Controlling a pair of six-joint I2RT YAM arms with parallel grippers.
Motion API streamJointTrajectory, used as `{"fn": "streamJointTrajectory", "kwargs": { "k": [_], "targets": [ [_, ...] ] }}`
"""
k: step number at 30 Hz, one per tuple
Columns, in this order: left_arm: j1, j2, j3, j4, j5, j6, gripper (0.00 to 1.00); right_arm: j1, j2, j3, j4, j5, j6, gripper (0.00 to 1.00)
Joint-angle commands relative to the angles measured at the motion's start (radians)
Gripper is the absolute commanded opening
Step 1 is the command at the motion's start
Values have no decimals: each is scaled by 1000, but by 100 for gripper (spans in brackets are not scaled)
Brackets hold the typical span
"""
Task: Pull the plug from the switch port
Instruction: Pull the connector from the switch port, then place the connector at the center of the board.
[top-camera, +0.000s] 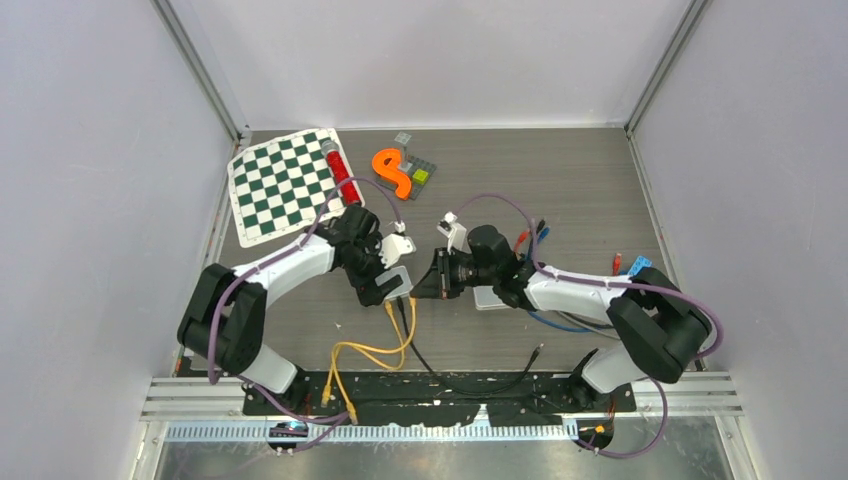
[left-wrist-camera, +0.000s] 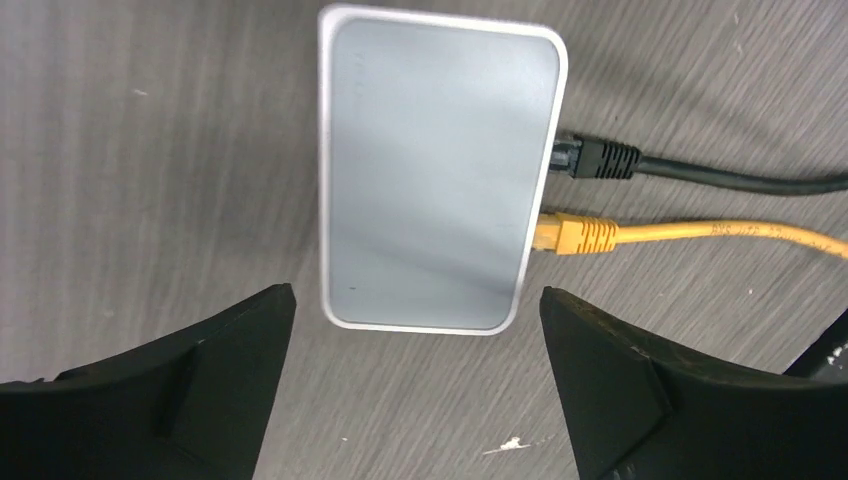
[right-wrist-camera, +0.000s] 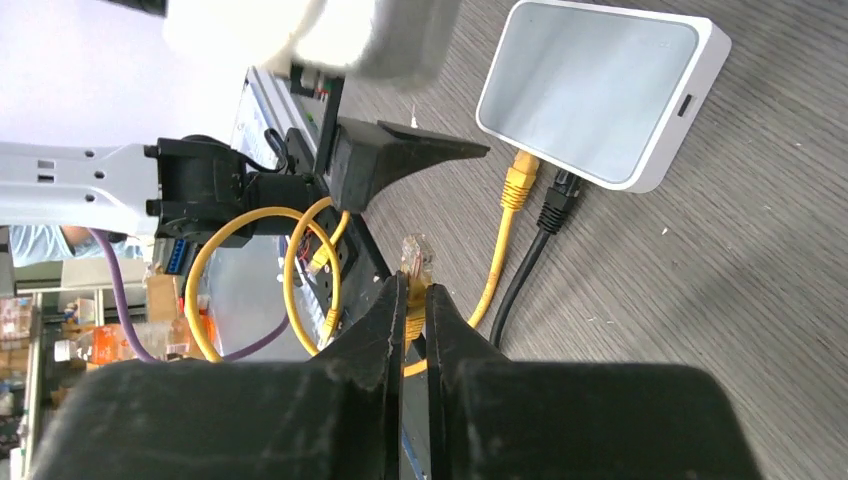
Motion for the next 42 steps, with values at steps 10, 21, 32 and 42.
{"fn": "streamJointTrajectory", "kwargs": {
  "k": [10, 21, 32, 42],
  "targets": [
    [37, -263, -82, 286, -192, -167, 99, -1, -530, -110, -97, -93, -189, 5],
    [65, -449, -171, 482, -462, -398, 100, -56, -773, 122, -647, 2, -433, 5],
    [78, -463, -172, 462, -417, -482, 100, -183, -468, 368, -753, 161, -506, 5],
    [90, -615, -296, 581, -356, -479, 100, -275, 14, 516, -819, 259, -509, 5]
  ]
}}
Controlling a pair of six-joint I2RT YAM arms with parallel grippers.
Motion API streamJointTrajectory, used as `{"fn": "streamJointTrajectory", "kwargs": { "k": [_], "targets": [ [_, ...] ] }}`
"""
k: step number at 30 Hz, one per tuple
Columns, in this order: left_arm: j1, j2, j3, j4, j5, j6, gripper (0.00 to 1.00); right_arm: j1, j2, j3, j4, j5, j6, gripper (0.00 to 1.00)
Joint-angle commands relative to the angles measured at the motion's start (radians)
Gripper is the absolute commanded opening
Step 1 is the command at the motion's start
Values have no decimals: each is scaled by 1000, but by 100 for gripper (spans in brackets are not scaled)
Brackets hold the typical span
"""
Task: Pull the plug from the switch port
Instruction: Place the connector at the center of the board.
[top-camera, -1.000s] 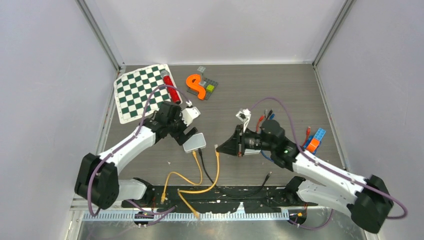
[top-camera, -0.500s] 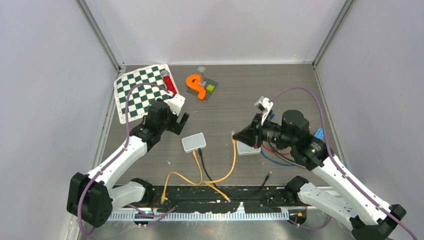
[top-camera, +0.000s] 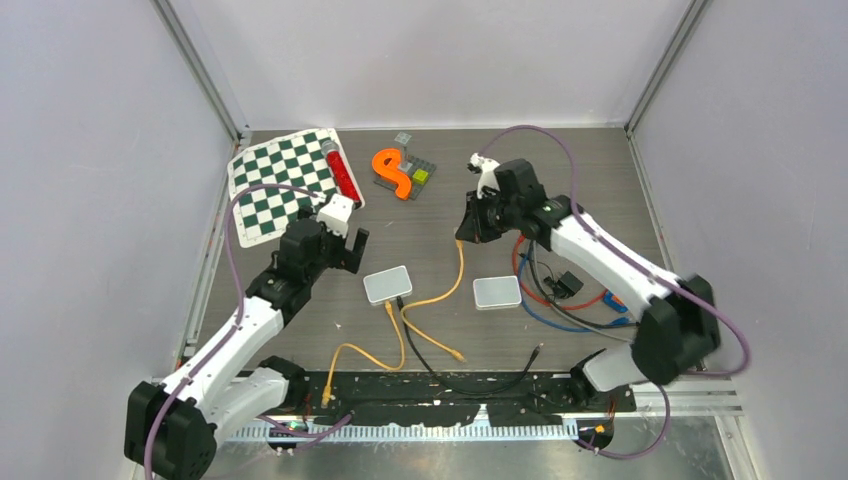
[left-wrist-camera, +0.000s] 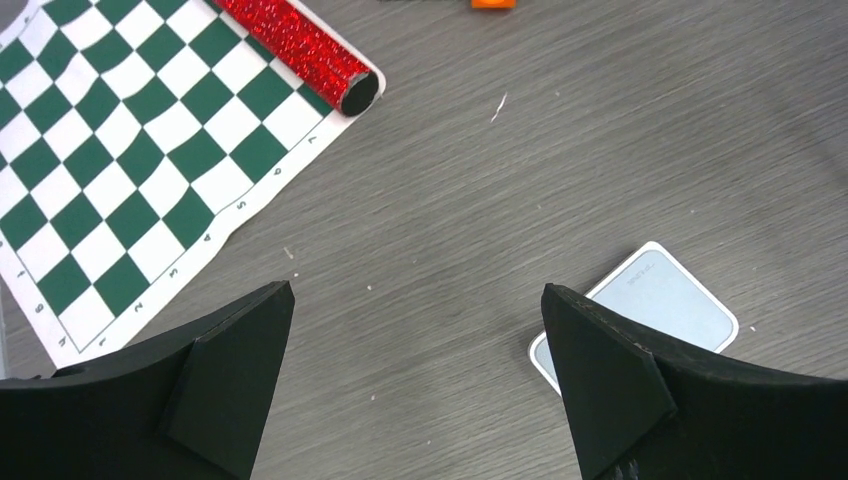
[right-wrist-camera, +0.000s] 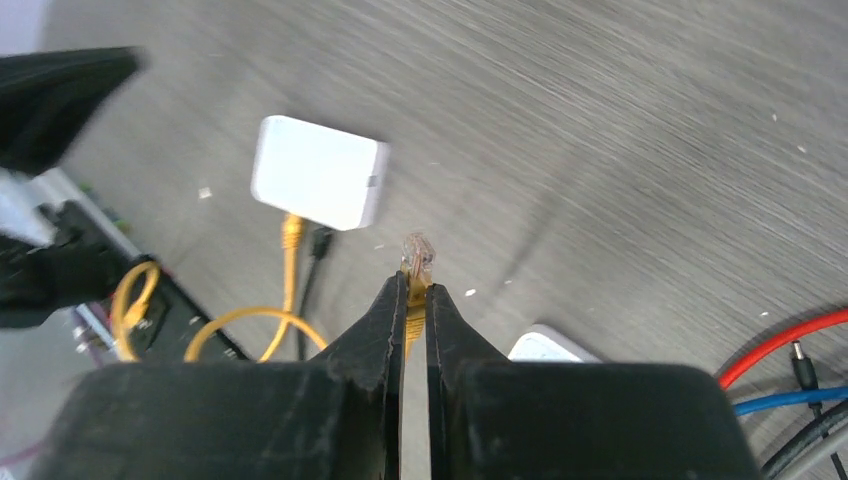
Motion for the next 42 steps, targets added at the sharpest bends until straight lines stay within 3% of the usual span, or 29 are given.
{"fn": "streamJointTrajectory", "kwargs": {
  "k": [1, 7, 9, 11, 15, 18, 22, 27, 32, 36, 42],
  "targets": [
    [4, -17, 1, 67, 62, 33, 100, -35, 239, 96, -41, 70, -16, 6],
    [4, 58, 54, -38, 123, 89, 100, -47, 568, 379, -146, 111, -55, 10],
    [4, 59, 47, -29, 155, 91, 100, -47, 640, 461, -191, 146, -69, 15],
    [4, 60, 40, -20, 168, 100, 99, -47, 685, 517, -230, 161, -75, 29],
    [4, 50, 30, -3, 171, 121, 100, -47, 638, 516, -208, 130, -73, 49],
    [4, 50, 18, 20, 186, 139, 100, -47, 499, 447, -169, 75, -61, 54],
    [4, 66, 20, 23, 197, 144, 100, -31, 323, 283, -42, -64, 16, 54],
    [4, 64, 12, 27, 134, 118, 100, 79, 197, 52, 170, -118, 183, 46],
    [4, 24, 1, 25, 13, 84, 100, 239, 263, 73, 148, -21, 214, 38],
    [4, -13, -10, 4, -161, 60, 99, 319, 343, 105, 156, -8, 223, 36],
    [4, -36, -27, 3, -87, 112, 100, 386, 497, 239, 3, 88, 180, 34]
  ]
}}
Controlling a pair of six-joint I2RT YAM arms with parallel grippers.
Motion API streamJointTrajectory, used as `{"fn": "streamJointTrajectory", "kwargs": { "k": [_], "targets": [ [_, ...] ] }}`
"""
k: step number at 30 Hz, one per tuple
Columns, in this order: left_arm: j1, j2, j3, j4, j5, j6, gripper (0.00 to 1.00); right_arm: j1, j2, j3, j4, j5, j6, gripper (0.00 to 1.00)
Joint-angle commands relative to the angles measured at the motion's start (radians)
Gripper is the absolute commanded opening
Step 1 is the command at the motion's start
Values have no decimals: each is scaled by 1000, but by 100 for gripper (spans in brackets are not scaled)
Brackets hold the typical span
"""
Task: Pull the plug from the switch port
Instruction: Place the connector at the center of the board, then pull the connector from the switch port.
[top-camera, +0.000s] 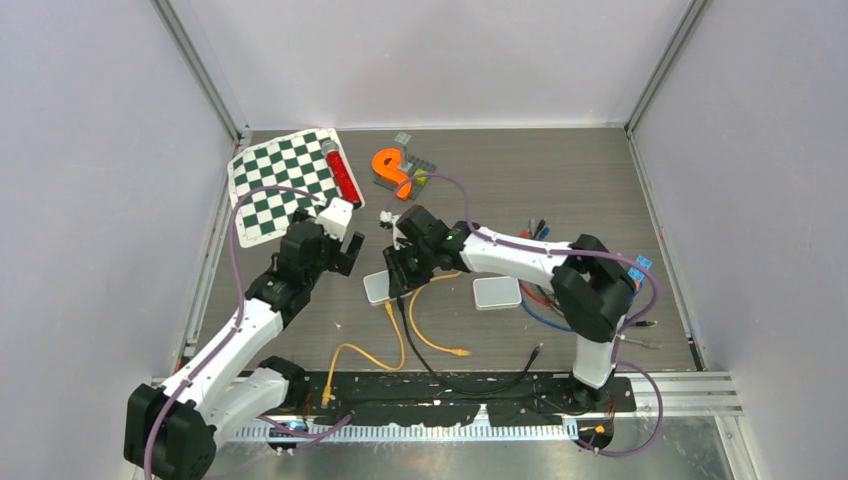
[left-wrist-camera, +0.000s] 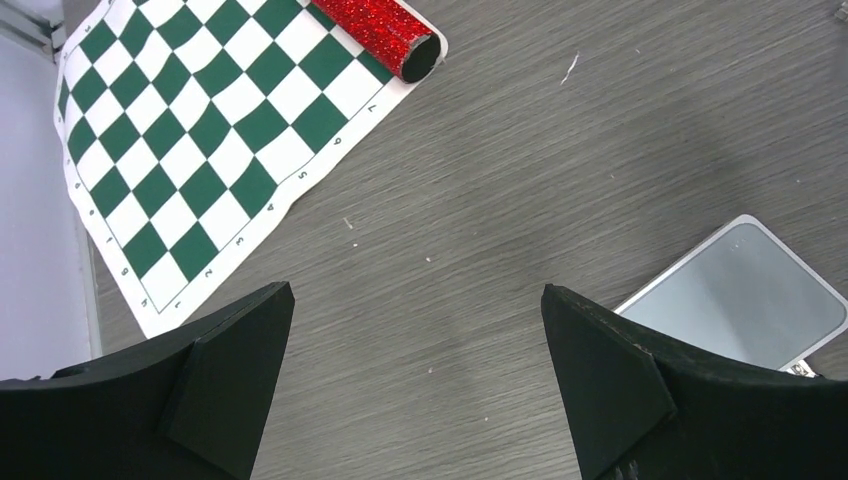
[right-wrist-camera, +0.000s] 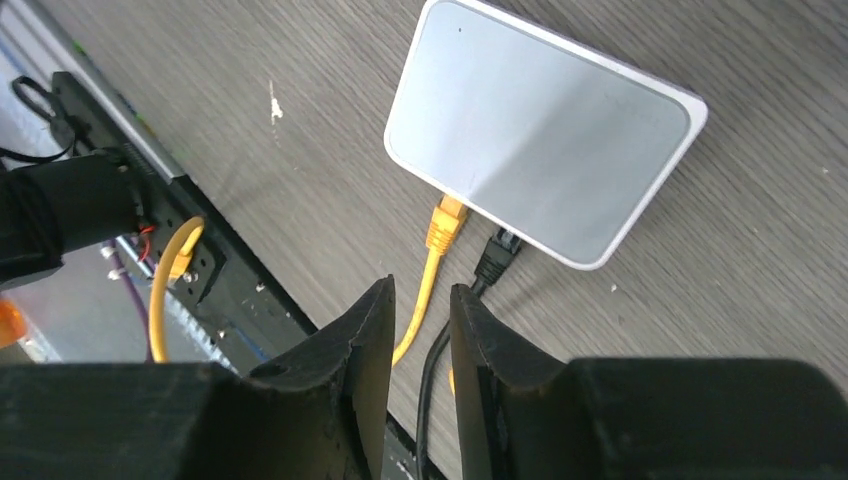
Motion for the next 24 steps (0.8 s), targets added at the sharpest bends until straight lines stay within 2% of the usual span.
{"fn": "streamJointTrajectory", "kwargs": {
  "k": [1, 8, 15, 20, 24],
  "targets": [
    [4, -10, -8, 26, 35, 42, 100, 23, 38, 68, -58, 91, -9, 34],
    [2, 61, 20, 6, 279, 116, 100, 15, -4, -55, -10, 92, 10, 34],
    [-47, 176, 72, -83, 349, 230, 100, -14, -62, -152, 83, 74, 77, 38],
    [-73, 250, 90, -138, 400, 278, 100, -100, -106, -307, 341, -87, 219, 40],
    [-91, 302, 129, -207, 442, 317, 99, -117, -96, -334, 378, -155, 243, 42]
  ]
}}
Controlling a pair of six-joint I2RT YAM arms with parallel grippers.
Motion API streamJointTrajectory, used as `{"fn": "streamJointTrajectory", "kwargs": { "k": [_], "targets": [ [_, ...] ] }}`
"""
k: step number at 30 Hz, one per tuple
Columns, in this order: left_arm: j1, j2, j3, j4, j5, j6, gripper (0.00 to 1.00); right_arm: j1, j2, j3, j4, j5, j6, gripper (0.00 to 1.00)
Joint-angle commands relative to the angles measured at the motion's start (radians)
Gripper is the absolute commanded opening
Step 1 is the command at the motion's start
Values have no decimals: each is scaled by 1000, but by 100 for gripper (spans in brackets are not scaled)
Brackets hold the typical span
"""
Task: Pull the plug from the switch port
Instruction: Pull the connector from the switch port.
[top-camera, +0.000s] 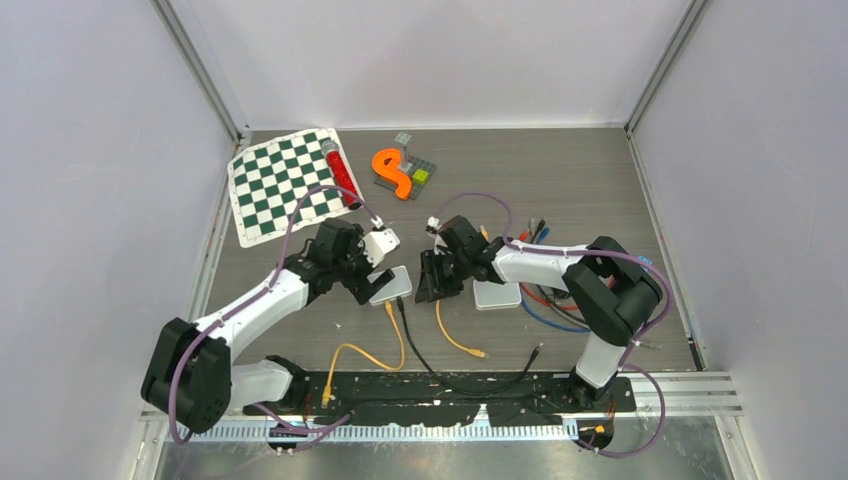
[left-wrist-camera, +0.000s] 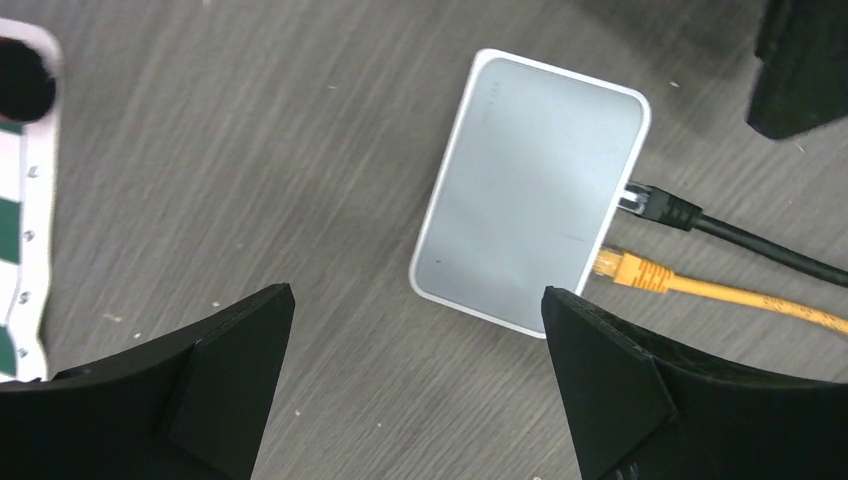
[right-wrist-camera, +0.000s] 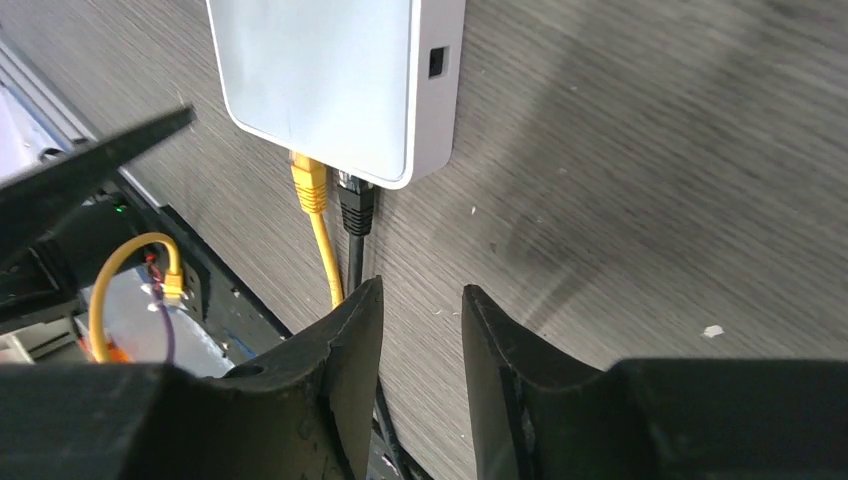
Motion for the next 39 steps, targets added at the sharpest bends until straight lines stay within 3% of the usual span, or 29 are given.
{"fn": "streamJointTrajectory", "kwargs": {
  "k": [1, 13, 24, 32, 39],
  "targets": [
    [-23, 46, 77, -87, 77, 73, 100, -14, -18, -11, 148, -110, 78, 42],
    [-30, 255, 201, -243, 46, 98, 100, -8, -35, -17, 149, -93, 82, 45],
    [-36, 297, 219, -278, 55, 126, 96, -7, 10, -49, 276, -145, 165, 45],
    [-45, 236, 195, -246, 84, 117, 100, -8, 35, -55, 302, -151, 186, 45],
    [-46, 325, 247, -300, 59, 124, 100, -6, 44, -57, 307, -158, 190, 45]
  ]
}}
